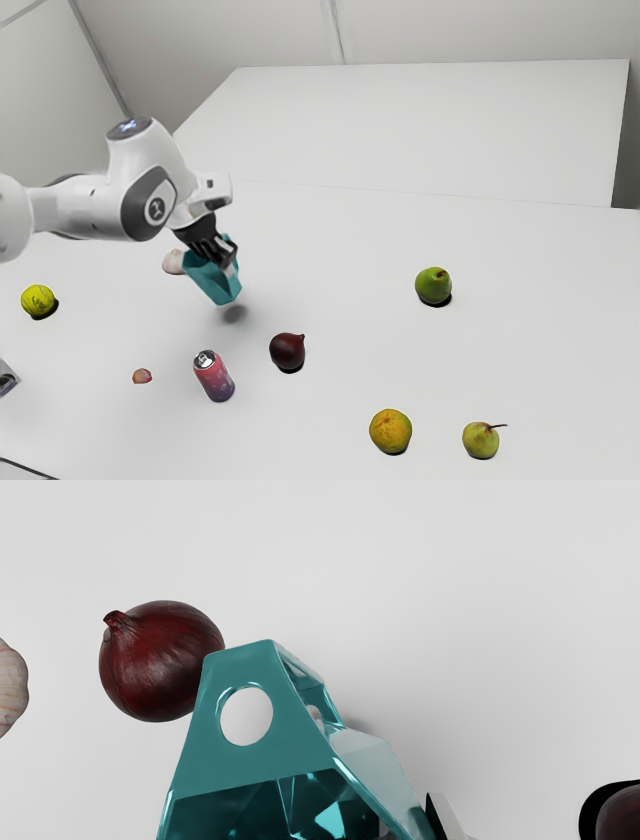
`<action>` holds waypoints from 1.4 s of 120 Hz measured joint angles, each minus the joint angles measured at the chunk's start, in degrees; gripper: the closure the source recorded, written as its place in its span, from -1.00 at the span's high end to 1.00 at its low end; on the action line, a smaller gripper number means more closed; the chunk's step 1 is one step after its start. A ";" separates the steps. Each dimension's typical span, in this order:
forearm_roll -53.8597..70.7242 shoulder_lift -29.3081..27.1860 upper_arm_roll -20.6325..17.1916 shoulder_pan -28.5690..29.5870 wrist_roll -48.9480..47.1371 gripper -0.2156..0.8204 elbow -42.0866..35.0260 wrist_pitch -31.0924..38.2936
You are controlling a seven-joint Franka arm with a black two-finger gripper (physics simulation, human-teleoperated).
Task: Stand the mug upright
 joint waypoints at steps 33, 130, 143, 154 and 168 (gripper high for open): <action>1.35 1.91 -0.86 -0.54 -4.77 -0.93 -1.57 2.40; 0.76 4.64 -1.46 -1.00 -9.70 -0.45 -1.49 4.63; 0.71 3.85 -1.61 -0.92 -9.68 -0.25 -1.33 4.65; 0.67 2.96 -1.62 -0.96 -9.68 -0.08 -1.11 4.65; 0.42 1.81 -1.63 -1.18 -9.68 0.09 -0.74 4.51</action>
